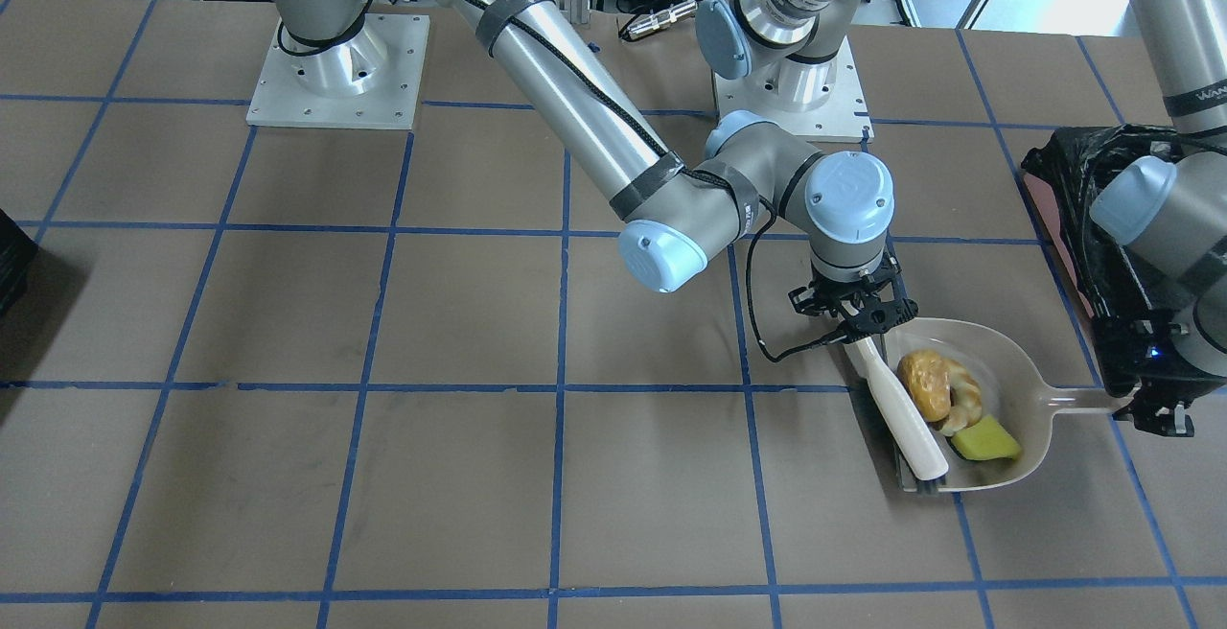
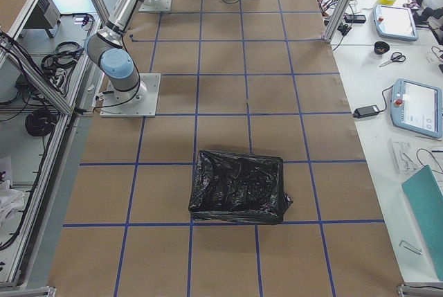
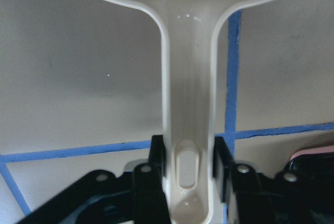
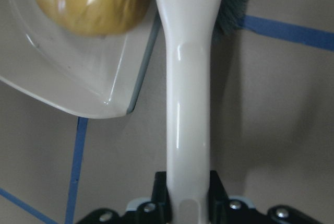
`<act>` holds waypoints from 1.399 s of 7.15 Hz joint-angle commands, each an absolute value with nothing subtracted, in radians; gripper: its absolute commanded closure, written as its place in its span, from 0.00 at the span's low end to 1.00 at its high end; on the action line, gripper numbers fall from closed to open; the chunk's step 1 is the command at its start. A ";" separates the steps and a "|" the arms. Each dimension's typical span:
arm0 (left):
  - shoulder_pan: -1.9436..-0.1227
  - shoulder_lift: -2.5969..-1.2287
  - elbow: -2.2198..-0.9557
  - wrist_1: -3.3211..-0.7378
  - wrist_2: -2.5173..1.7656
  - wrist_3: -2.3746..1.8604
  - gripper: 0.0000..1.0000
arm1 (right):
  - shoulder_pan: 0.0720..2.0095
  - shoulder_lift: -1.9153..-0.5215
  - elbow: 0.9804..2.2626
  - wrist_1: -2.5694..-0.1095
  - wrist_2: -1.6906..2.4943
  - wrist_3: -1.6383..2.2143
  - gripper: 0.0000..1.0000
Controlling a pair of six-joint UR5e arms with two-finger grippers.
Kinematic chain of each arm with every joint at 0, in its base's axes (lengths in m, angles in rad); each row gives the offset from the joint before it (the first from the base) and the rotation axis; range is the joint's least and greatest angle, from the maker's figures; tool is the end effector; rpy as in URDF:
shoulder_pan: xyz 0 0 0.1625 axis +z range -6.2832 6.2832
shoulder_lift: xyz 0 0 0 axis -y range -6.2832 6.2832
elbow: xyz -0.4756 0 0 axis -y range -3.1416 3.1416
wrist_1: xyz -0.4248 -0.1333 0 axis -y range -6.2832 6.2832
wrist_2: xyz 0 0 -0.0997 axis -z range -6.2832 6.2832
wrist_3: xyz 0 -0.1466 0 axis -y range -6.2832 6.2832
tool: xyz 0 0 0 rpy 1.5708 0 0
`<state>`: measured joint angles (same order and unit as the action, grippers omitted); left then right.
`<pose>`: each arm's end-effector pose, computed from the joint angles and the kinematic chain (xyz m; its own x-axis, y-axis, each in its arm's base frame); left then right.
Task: Sweep and dump trash in nearest bin
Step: 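Sweep trash into dustpan with right-held brush while left holds dustpan steady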
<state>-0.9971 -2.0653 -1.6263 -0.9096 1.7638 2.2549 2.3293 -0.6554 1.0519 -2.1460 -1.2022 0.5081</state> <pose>0.2932 -0.6475 0.2272 0.0956 0.9948 0.0345 0.9708 -0.1009 0.2179 0.7482 -0.5190 0.1715 -0.8824 -0.2537 -0.3963 -0.2834 0.9589 0.0172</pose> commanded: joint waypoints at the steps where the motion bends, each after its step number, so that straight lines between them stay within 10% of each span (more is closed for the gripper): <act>1: -0.997 -2.066 -1.628 -0.910 1.763 2.255 1.00 | 2.316 -0.652 1.045 -2.266 -1.134 0.804 1.00; 7: -0.996 -2.053 -1.618 -0.923 1.750 2.255 1.00 | 2.304 -0.794 1.103 -1.848 -1.339 0.854 1.00; 10: -0.959 -2.005 -1.569 -1.137 1.628 2.180 1.00 | 2.278 -1.030 1.393 -1.687 -1.449 0.801 1.00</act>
